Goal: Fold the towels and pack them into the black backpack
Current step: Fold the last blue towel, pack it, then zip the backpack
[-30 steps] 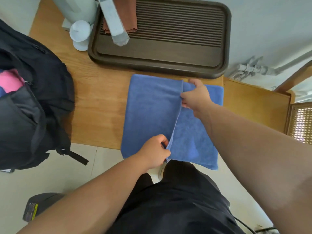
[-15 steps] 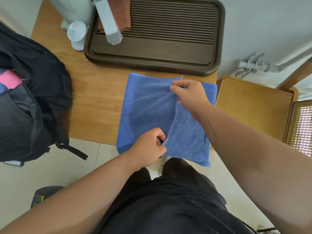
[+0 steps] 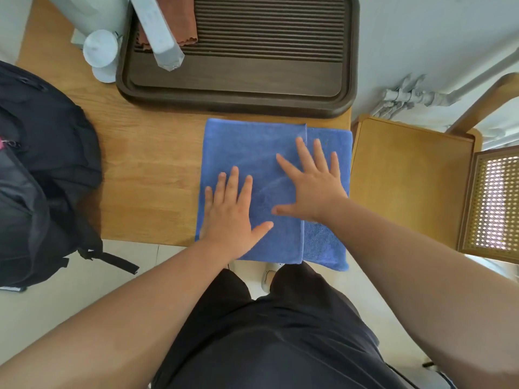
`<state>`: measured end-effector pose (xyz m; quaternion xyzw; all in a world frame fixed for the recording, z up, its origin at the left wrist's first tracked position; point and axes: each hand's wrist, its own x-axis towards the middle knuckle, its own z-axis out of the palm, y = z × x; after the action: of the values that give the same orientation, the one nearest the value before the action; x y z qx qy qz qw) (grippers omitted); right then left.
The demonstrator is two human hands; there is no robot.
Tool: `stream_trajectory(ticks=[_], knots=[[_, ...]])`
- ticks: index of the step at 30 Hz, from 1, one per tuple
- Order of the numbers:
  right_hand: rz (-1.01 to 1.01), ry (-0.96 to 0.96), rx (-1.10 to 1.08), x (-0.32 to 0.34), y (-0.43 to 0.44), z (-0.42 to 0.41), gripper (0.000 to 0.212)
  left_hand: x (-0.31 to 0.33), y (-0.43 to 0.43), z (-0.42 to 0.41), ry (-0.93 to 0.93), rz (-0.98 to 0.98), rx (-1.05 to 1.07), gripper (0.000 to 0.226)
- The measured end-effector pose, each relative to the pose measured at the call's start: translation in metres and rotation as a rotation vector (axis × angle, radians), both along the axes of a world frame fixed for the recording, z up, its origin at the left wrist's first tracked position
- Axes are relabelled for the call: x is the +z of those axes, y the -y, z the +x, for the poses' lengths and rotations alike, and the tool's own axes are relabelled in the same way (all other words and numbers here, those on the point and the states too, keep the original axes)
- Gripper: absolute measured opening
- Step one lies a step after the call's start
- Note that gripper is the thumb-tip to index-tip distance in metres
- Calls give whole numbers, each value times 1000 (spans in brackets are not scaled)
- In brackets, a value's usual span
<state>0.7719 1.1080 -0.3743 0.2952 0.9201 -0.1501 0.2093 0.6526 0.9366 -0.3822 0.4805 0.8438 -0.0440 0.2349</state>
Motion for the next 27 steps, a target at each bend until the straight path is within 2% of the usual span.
stream_trajectory(ticks=[3, 10, 21, 27], knots=[[27, 94, 49, -10, 7, 3, 136, -13, 7, -13, 18, -105, -109, 122], [7, 128, 28, -11, 25, -31, 144, -20, 27, -42, 33, -61, -138, 125], [-29, 87, -26, -15, 101, -147, 142, -7, 86, -172, 48, -172, -108, 134], [-59, 56, 11, -7, 105, -174, 135, 0, 101, -196, 22, -167, -75, 134]])
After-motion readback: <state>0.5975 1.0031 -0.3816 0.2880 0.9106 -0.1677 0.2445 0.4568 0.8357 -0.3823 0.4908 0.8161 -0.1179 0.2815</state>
